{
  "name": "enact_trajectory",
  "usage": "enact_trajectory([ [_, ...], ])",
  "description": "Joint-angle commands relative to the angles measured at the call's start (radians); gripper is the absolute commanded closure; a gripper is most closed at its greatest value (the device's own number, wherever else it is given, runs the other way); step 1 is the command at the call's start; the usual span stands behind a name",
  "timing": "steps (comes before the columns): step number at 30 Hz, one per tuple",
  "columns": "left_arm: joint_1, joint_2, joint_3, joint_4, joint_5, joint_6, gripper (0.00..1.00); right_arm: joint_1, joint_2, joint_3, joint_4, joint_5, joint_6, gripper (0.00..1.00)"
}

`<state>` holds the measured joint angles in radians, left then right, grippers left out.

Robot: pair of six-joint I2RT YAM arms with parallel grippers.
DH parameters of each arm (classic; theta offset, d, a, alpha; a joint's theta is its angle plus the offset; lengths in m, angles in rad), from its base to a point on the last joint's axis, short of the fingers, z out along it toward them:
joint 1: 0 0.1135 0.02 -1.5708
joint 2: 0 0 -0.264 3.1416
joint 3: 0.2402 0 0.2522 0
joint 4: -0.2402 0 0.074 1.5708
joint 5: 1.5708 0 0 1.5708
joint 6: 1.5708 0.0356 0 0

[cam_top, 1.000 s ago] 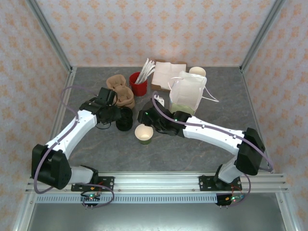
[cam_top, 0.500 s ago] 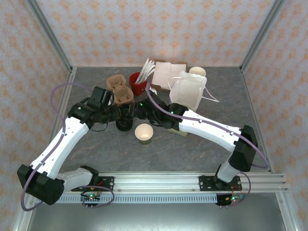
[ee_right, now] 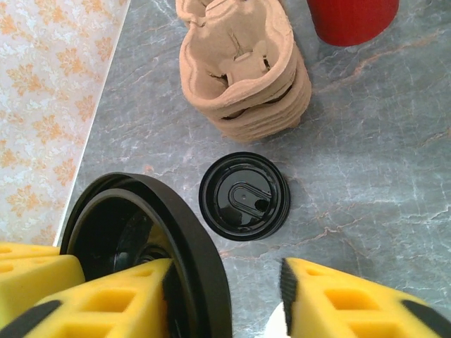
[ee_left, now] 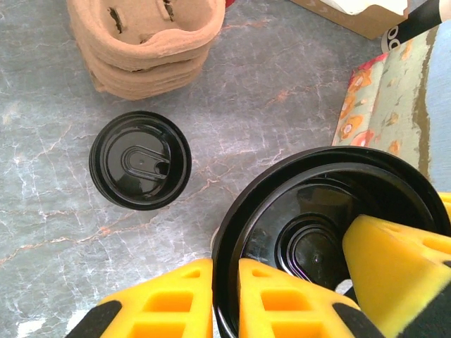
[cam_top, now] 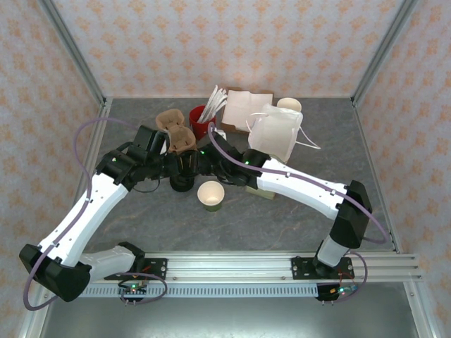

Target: Pack the takeout coffee

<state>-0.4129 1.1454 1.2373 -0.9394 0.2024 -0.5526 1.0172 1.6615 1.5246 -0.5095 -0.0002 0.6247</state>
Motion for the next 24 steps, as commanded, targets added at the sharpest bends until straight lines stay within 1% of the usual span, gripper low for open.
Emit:
enact_trajectory([
  [1,-0.011,-0.003,0.031,-0.039,-0.007,-0.007,0.86,-0.006,-0.005,0.033,-0.024,0.014,-0.01,0.63],
  [9,-0.024,0.002,0.027,-0.039,-0.017,-0.006,0.86,-0.007,-0.009,0.03,-0.029,0.008,-0.012,0.85],
  [11,-0.026,0.002,0.029,-0.037,-0.014,-0.003,0.85,-0.007,-0.011,0.032,-0.035,0.007,-0.015,0.94],
  [12,-0.026,0.001,0.032,-0.035,-0.008,0.006,0.83,-0.007,-0.012,0.033,-0.038,0.005,-0.017,0.99],
  [13,-0.026,-0.003,0.039,-0.035,-0.003,0.012,0.77,-0.007,-0.014,0.037,-0.047,0.005,-0.016,1.0],
  [15,-0.026,-0.018,0.057,-0.035,0.009,0.059,0.61,-0.009,-0.021,0.047,-0.071,0.003,-0.016,1.0],
  [18,-0.026,-0.056,0.1,-0.032,0.012,0.113,0.45,-0.021,-0.033,0.065,-0.126,-0.025,-0.009,1.0],
  [21,-0.039,-0.086,0.175,-0.058,-0.008,0.181,0.37,-0.045,-0.046,0.09,-0.195,-0.085,0.004,1.0],
  [24,-0.092,-0.114,0.239,-0.073,-0.046,0.285,0.36,-0.068,-0.059,0.126,-0.277,-0.173,0.005,1.0],
])
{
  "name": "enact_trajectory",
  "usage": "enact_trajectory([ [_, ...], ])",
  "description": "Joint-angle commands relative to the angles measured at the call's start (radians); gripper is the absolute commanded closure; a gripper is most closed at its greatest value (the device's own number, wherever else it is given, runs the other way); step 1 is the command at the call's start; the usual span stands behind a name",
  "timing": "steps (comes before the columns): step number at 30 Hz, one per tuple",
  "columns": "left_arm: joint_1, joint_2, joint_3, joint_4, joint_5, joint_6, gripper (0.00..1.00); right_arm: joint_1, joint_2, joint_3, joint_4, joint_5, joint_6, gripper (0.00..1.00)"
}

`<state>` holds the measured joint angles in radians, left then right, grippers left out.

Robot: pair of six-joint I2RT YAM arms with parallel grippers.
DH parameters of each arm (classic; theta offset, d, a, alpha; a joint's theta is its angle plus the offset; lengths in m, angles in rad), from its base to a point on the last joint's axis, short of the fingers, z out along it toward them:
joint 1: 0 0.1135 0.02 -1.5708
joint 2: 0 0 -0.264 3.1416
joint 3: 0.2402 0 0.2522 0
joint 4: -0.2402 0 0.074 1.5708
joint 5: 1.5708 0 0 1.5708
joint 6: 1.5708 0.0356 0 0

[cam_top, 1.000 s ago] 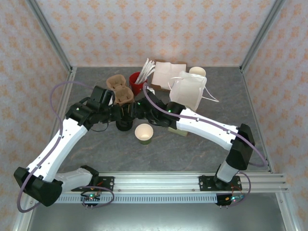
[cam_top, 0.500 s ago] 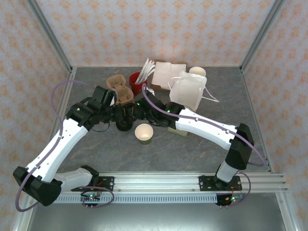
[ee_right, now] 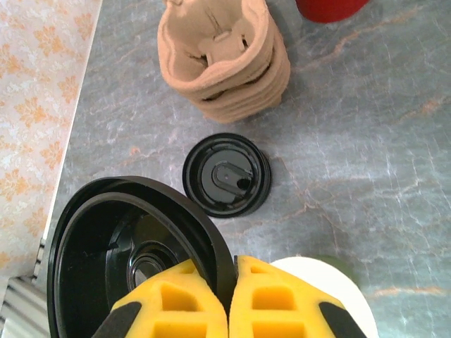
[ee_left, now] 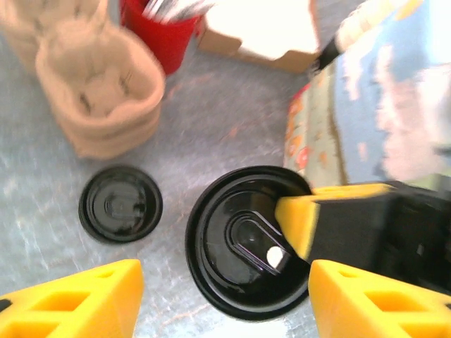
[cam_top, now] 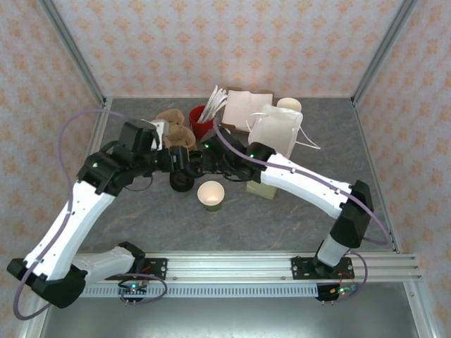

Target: Pack the takeout coffee

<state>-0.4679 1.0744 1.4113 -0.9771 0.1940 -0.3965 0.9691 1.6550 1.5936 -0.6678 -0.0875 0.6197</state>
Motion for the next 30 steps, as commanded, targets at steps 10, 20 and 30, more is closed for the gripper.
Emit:
enact_trajectory([
  [10,-0.269,-0.111,0.08,0.017,-0.037,0.581,0.43,-0.116,-0.102,0.122,-0.372,-0.486,0.011,1.0],
  [20,-0.287,-0.248,-0.172,0.168,0.237,1.035,0.29,-0.144,-0.145,0.147,-0.481,-0.557,-0.02,1.0],
  [30,-0.287,-0.214,-0.199,0.189,0.247,1.109,0.32,-0.144,-0.156,0.118,-0.471,-0.574,0.001,1.0],
])
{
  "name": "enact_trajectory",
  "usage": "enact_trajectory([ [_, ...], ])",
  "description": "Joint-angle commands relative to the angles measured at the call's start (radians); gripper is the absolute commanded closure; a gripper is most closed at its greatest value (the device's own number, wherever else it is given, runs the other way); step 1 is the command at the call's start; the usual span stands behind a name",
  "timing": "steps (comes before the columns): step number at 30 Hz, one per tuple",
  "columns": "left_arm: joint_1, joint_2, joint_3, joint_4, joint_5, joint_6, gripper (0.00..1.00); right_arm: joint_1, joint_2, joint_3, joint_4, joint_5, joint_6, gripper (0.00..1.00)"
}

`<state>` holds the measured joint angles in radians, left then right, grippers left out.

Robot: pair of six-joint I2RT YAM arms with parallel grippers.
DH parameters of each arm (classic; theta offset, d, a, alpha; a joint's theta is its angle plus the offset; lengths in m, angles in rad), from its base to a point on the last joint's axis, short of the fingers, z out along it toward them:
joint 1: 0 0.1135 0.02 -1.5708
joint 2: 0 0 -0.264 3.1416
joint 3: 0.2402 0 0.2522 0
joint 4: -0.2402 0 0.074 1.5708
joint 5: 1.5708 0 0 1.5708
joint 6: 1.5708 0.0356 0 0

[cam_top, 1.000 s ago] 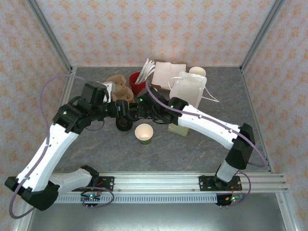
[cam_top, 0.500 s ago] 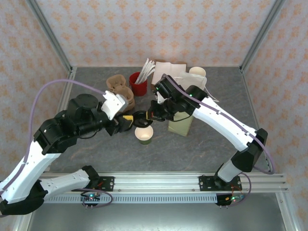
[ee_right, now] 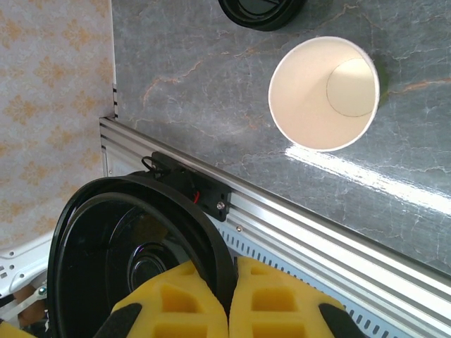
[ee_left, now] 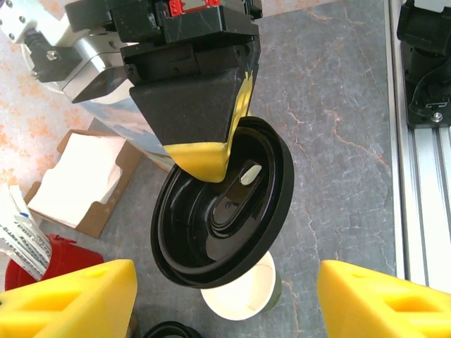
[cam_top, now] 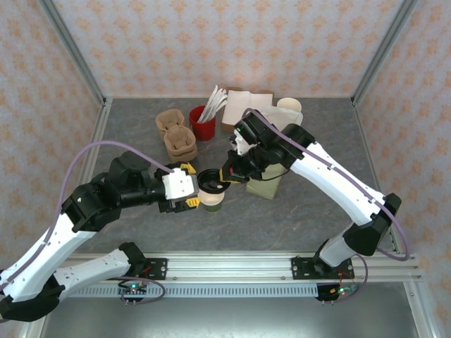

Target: Pack the takeout coffee

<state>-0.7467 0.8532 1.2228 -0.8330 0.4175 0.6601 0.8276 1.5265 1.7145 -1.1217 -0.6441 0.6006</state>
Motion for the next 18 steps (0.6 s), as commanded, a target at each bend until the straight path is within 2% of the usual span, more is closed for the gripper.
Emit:
enact_trajectory([
  [1,-0.009,0.009,-0.014,0.048,0.025,0.055,0.32,-0.002,-0.028,-0.004,-0.017,-0.015,0.022,1.0],
  [10,-0.008,0.031,-0.043,0.096,0.012,0.052,0.41,-0.002,-0.029,-0.013,-0.013,-0.028,0.024,1.0],
  [16,-0.008,0.044,-0.041,0.099,0.005,0.059,0.57,-0.002,-0.037,-0.024,-0.006,-0.028,0.03,1.0],
  [18,-0.009,0.044,-0.043,0.099,0.004,0.065,0.59,-0.002,-0.044,-0.031,0.001,-0.032,0.034,1.0],
])
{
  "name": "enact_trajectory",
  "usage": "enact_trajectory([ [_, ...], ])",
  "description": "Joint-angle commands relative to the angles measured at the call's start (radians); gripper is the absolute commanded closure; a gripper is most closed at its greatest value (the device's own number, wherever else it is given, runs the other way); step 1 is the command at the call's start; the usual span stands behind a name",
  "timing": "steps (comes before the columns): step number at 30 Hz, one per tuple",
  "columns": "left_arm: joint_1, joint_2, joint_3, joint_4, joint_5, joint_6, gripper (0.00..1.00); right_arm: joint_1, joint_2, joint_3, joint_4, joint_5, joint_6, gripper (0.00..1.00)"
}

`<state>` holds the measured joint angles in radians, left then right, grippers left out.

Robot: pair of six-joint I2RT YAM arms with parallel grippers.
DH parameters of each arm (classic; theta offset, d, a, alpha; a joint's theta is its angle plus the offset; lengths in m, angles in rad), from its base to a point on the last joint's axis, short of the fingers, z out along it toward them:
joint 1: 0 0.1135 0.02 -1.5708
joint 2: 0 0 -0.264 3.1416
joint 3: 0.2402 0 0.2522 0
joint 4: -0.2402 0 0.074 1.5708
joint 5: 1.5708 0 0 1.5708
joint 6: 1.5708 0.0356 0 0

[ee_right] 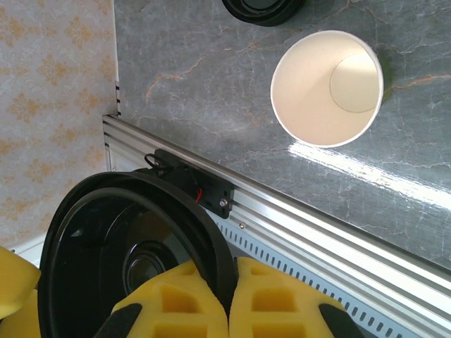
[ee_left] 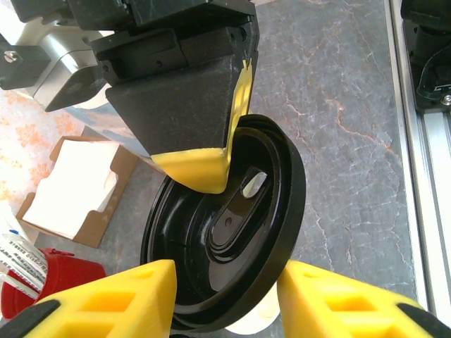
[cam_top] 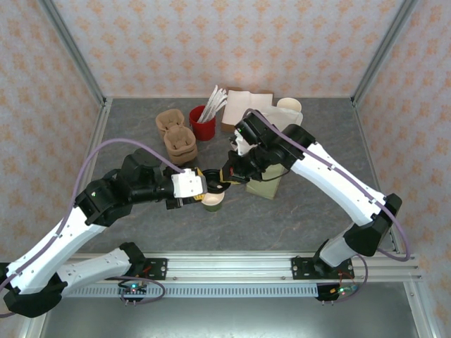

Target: Pack the takeout coffee

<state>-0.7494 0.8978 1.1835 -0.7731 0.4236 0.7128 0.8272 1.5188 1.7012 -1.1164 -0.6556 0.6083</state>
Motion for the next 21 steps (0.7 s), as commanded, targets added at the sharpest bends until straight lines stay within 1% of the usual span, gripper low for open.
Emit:
enact_trajectory([
  [1,-0.005,0.0,-0.005,0.04,-0.002,0.014,0.59,-0.002,-0.042,-0.021,0.0,-0.023,0.027,1.0],
  [2,-0.005,0.0,-0.006,0.043,-0.003,0.015,0.59,-0.002,-0.046,-0.024,0.004,-0.023,0.029,1.0],
  [7,-0.005,0.01,-0.005,0.037,0.001,0.014,0.69,-0.002,-0.058,-0.033,0.01,-0.02,0.033,1.0],
  [11,-0.006,0.016,-0.005,0.037,0.015,0.006,0.7,-0.002,-0.071,-0.046,0.031,-0.02,0.041,0.99],
  [14,-0.005,0.027,0.001,0.036,0.01,-0.011,0.82,-0.002,-0.075,-0.049,0.036,-0.015,0.047,0.96],
  [18,-0.005,0.044,0.005,0.038,0.014,-0.045,0.82,-0.002,-0.089,-0.062,0.058,-0.013,0.056,0.91],
  [21,-0.005,0.053,0.006,0.045,0.017,-0.073,0.83,-0.002,-0.097,-0.067,0.063,0.0,0.056,0.86],
])
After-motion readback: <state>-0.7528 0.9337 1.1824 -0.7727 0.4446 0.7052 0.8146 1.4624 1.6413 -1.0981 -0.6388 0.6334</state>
